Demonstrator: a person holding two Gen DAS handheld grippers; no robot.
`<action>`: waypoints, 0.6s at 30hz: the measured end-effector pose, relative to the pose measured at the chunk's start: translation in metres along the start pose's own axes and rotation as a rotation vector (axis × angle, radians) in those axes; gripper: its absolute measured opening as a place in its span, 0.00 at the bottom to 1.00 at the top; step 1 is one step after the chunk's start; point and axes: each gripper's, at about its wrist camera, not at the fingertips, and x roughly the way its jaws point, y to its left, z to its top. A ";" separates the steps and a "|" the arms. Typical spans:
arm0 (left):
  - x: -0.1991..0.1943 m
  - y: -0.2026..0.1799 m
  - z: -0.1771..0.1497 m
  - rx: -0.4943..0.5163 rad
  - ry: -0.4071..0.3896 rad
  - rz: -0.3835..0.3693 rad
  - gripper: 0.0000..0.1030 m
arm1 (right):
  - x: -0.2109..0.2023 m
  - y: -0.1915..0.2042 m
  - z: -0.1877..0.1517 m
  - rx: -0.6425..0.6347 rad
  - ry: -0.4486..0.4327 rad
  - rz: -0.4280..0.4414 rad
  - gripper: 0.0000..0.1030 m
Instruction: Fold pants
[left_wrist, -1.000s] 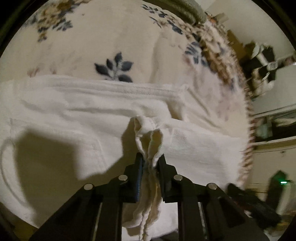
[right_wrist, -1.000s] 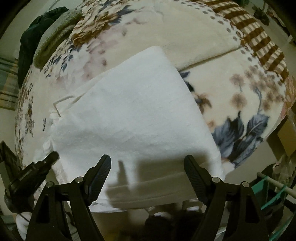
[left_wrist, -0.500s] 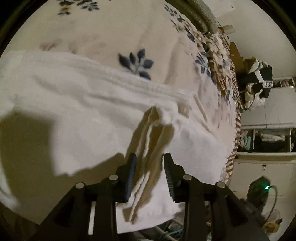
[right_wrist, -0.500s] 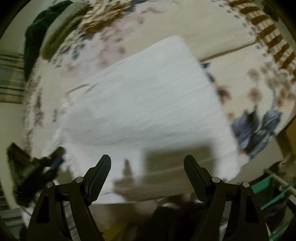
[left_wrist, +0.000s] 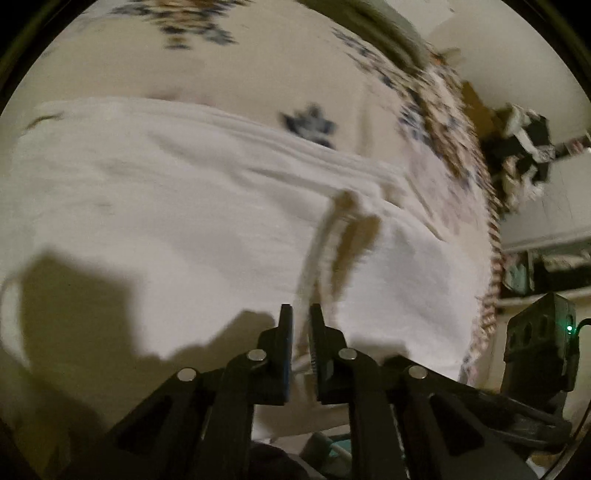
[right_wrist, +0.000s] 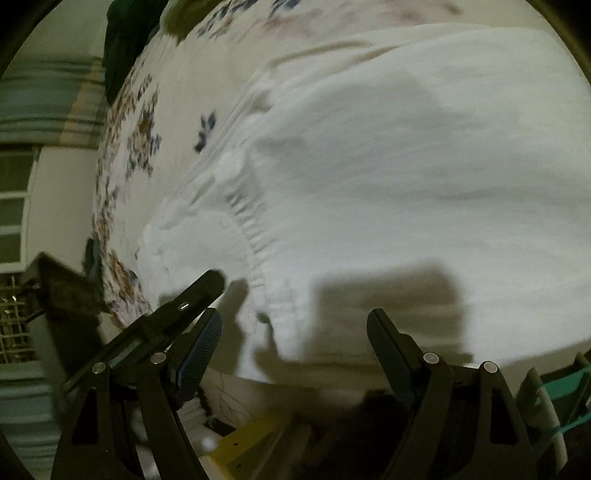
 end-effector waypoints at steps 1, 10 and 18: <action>-0.005 0.006 0.000 -0.012 -0.011 0.010 0.20 | 0.010 0.008 0.002 -0.021 0.002 -0.028 0.79; -0.010 0.018 0.005 -0.020 -0.009 0.000 0.26 | 0.006 0.031 0.007 -0.039 -0.129 -0.076 0.10; -0.019 0.031 0.001 -0.067 -0.011 -0.020 0.26 | -0.052 0.045 0.013 0.032 -0.297 0.066 0.10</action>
